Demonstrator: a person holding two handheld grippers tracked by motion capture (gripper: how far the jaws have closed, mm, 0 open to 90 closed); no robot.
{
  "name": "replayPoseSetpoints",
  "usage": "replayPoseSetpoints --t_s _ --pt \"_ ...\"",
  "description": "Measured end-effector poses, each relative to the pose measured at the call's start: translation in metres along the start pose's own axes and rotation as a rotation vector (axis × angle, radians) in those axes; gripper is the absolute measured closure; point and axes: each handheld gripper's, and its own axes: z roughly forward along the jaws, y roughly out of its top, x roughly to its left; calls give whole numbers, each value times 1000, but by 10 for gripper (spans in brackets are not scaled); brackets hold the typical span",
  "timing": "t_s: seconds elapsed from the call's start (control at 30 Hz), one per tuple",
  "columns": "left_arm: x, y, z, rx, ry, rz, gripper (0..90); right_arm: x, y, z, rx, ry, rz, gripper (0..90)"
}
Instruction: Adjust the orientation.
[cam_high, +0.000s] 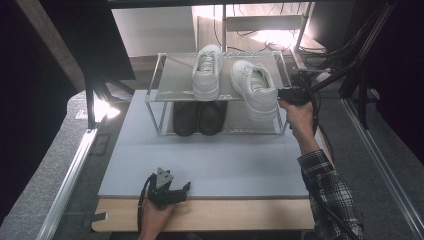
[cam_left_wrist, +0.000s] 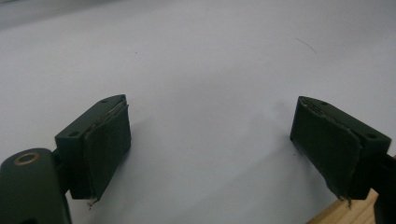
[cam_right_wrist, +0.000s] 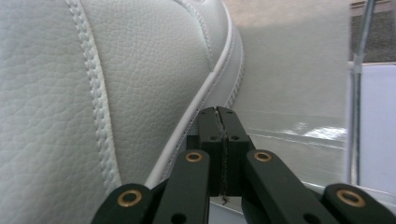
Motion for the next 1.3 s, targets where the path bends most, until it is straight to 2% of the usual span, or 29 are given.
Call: replayPoseSetpoints --t_s 0.43,0.57,0.67,0.9,1.17,1.3 --pt "0 0 0 -3 1 -3 120 25 3 22 16 11 -8 896" --pt "0 0 0 -3 1 -3 121 27 4 25 15 1 -9 896" --pt "0 0 0 -3 0 -3 121 25 3 24 14 13 -14 888" --pt "0 0 0 -3 1 0 121 20 1 1 -19 39 -32 882" --pt "0 0 0 -3 1 0 120 25 -20 -35 -12 103 -103 896" --pt "0 0 0 -3 1 0 120 33 -34 -50 -2 136 -149 896"
